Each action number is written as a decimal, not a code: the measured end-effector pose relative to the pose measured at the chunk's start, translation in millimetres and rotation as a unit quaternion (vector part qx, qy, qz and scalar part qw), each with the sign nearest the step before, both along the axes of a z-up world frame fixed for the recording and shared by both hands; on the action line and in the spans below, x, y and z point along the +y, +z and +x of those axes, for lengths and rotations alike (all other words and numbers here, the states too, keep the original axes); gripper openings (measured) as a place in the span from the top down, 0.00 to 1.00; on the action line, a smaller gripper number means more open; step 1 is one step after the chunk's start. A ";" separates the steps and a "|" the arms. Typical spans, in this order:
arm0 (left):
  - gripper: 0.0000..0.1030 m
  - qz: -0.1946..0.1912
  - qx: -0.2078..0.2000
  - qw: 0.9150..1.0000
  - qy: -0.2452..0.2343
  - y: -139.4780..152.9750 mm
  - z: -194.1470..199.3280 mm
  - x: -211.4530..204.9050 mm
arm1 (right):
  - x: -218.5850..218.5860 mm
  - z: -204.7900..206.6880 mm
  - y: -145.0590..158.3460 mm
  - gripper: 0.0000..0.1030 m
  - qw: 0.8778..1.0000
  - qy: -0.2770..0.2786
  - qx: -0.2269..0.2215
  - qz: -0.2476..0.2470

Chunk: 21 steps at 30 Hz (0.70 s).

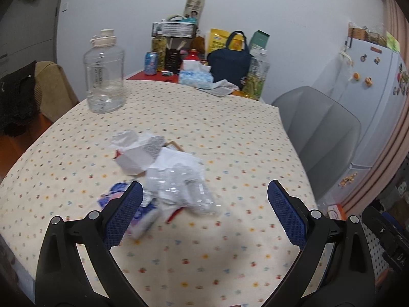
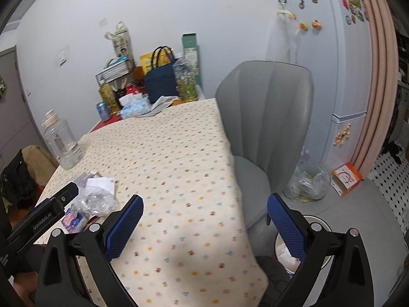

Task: Collect trash
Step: 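Lower the left tool onto the blue-and-pink wrapped packet and close it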

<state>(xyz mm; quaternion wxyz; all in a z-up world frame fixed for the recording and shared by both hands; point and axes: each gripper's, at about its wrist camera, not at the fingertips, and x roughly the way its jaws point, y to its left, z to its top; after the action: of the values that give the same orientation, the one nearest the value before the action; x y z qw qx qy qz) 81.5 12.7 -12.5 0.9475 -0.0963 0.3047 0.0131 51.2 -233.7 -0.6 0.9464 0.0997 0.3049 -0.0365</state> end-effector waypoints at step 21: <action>0.06 -0.008 0.052 0.996 0.071 -53.8 4.8 72.6 | 47.2 19.3 -34.2 0.10 0.998 0.056 0.043 -0.007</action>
<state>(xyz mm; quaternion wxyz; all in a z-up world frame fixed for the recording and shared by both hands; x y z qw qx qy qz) 86.3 85.3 -66.3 0.9263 -0.1244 0.3460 0.0824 70.5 -186.5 -34.8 0.9337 0.0745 0.3500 0.0099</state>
